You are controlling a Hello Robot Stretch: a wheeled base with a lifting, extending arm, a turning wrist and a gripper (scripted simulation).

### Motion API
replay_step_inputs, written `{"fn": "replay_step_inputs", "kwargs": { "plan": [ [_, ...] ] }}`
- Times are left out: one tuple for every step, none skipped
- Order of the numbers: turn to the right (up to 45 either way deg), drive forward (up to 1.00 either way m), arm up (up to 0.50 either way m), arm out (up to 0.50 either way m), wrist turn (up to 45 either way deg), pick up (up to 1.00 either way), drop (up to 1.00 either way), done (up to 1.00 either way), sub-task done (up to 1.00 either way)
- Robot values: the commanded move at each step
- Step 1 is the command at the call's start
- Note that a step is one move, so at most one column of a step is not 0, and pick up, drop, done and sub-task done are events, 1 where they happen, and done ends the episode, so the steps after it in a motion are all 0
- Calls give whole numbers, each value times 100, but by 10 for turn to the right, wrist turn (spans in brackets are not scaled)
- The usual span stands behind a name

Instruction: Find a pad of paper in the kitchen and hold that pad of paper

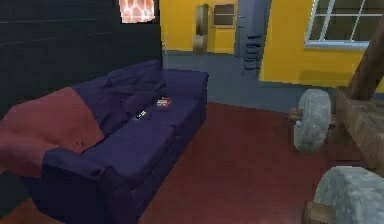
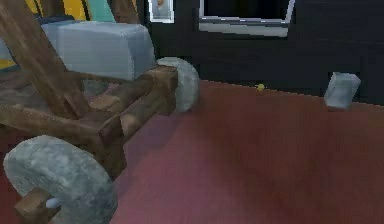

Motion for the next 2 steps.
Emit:
{"fn": "replay_step_inputs", "kwargs": {
  "plan": [
    [0, 80, 0, 0, 0, 0, 0, 0, 0],
    [180, 0, 0, 0, 0, 0, 0, 0, 0]
  ]
}}
